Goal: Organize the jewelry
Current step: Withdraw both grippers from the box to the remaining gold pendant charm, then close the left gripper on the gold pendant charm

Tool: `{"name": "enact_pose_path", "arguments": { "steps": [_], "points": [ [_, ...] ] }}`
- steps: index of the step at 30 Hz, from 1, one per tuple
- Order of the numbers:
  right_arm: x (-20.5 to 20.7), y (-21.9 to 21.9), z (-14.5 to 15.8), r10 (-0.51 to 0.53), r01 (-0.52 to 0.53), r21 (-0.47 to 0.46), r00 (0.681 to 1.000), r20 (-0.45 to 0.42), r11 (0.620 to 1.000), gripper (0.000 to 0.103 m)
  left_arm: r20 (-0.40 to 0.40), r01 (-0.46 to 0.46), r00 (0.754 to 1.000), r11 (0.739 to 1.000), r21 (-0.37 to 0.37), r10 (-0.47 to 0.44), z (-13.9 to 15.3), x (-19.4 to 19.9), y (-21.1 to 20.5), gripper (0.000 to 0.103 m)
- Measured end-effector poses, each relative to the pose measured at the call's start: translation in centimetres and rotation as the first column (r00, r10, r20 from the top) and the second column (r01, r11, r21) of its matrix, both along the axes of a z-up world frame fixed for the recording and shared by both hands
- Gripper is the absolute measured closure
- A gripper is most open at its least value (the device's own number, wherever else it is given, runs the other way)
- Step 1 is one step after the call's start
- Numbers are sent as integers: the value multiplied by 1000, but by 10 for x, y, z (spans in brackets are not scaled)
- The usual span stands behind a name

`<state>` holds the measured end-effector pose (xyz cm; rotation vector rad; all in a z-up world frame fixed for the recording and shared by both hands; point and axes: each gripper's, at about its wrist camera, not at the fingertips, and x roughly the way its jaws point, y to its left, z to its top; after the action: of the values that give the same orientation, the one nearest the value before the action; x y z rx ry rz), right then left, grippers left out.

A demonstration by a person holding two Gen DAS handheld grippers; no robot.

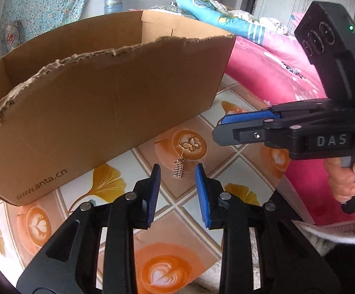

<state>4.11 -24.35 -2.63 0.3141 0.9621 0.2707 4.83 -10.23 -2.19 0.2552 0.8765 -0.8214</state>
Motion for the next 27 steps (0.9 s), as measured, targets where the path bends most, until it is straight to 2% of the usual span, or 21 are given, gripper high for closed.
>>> {"name": "enact_pose_path", "arguments": {
  "steps": [5,8,11,14,22,27],
  "points": [
    [-4,-2,0,-6,6,0,1000,9,1000,77,37,21,999,998,65,-24,-9,2,-17,85],
    [-5,-6,-1,-17,17,11,1000,12,1000,77,96,41,994,992,117,-52,-9,-4,-20,97],
    [-6,-9,-2,-24,24,19,1000,12,1000,77,111,55,991,990,127,-70,-8,-8,-20,97],
    [-7,-11,-3,-28,27,22,1000,13,999,77,116,52,991,992,114,-66,-4,-11,-14,103],
    [-11,-9,0,-21,20,12,999,30,1000,77,112,-12,994,998,63,5,6,-13,12,103],
    [-11,-6,1,-14,13,12,999,30,1000,77,50,-25,998,1000,12,25,9,-10,22,103]
  ]
}}
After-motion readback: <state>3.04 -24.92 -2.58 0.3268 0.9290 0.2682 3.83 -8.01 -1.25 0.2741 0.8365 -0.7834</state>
